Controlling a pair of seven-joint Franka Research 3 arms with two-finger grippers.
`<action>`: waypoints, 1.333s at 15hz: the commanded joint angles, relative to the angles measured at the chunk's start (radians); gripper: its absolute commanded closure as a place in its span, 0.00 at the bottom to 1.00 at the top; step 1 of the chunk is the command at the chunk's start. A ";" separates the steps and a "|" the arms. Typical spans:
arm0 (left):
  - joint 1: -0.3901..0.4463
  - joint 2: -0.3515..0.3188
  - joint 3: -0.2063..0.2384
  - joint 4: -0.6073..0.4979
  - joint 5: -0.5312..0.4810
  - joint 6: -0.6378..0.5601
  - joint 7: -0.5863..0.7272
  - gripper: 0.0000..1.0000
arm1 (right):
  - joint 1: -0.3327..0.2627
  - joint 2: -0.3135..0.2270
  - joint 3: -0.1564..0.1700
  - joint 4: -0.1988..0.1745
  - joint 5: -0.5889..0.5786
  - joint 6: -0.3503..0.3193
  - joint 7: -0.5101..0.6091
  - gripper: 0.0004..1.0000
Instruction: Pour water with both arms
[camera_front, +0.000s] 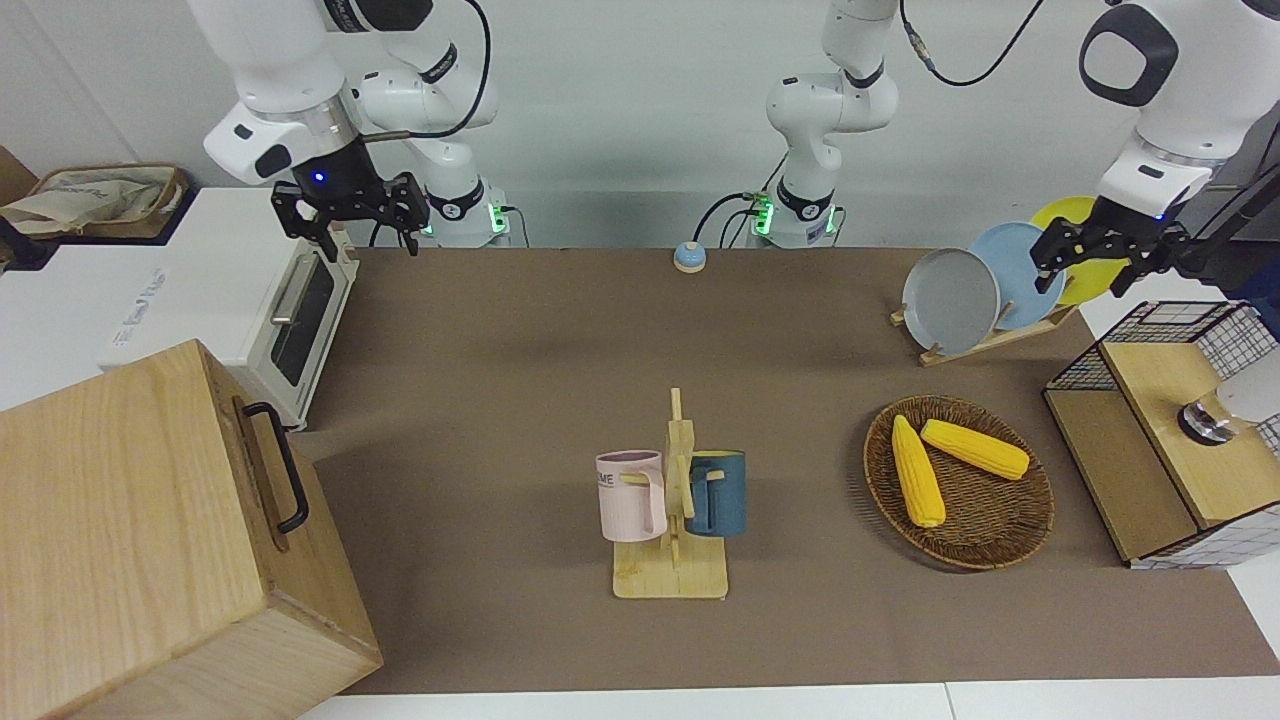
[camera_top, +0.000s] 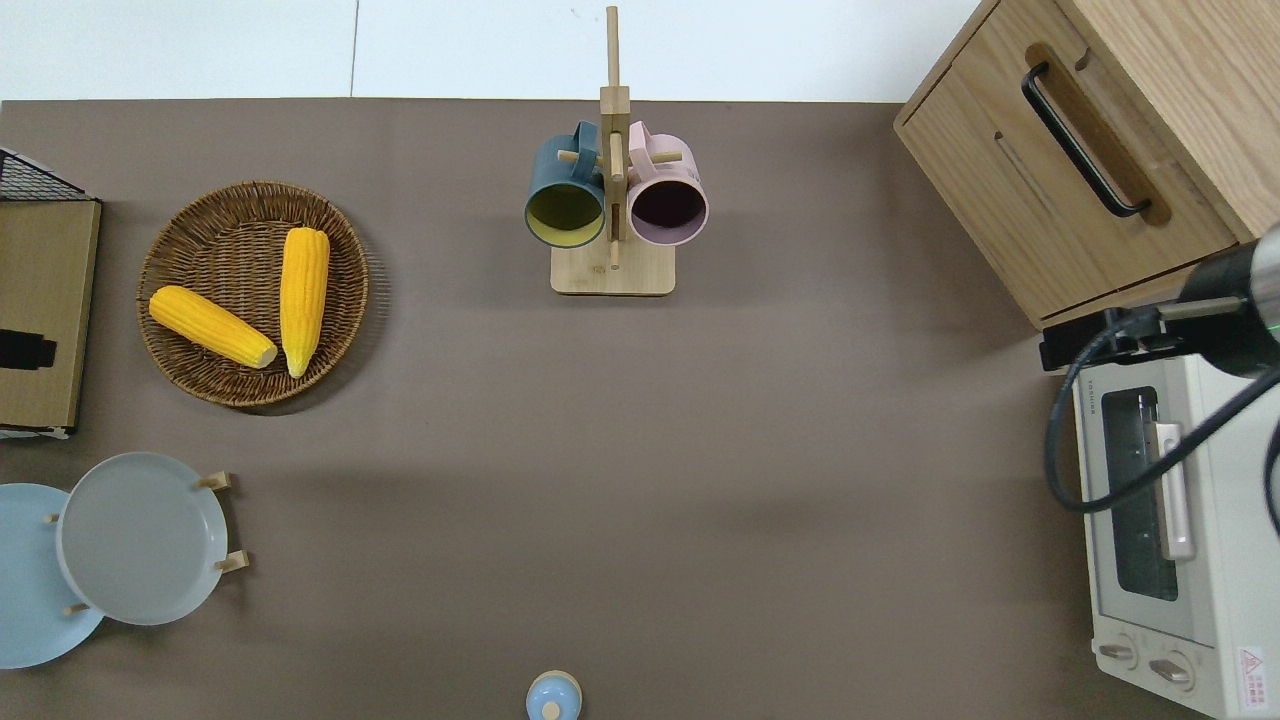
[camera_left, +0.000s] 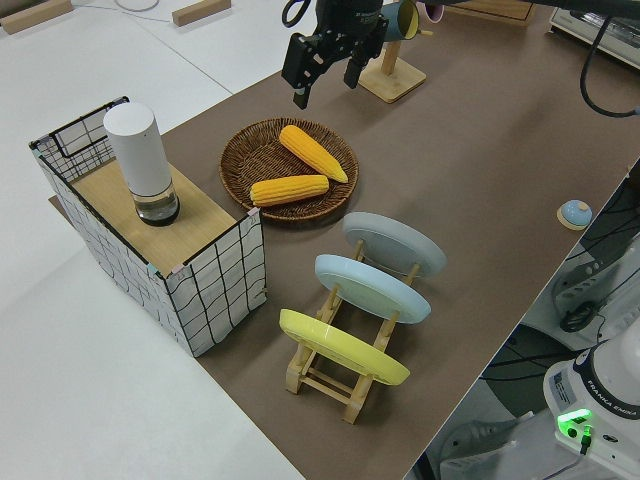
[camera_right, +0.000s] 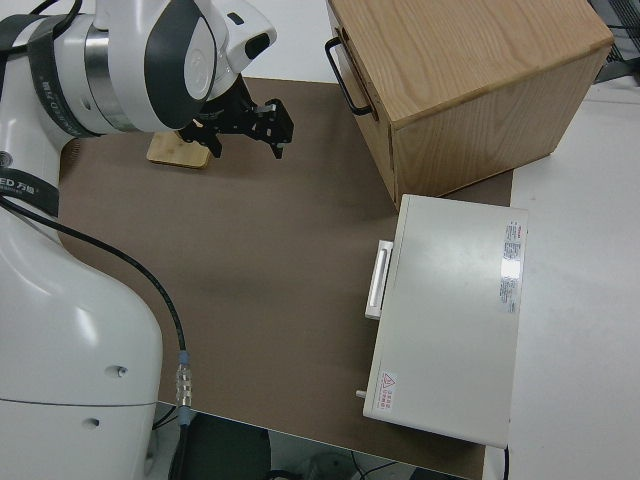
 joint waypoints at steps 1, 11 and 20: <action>0.059 0.035 0.033 0.015 -0.026 0.061 0.118 0.00 | 0.051 0.033 0.001 -0.078 0.053 0.108 0.011 0.01; 0.334 0.153 0.033 0.014 -0.341 0.324 0.443 0.00 | 0.237 0.250 0.001 -0.072 0.041 0.542 0.125 0.01; 0.348 0.267 0.003 0.012 -0.703 0.622 0.526 0.00 | 0.270 0.449 0.008 0.035 -0.083 0.876 0.079 0.02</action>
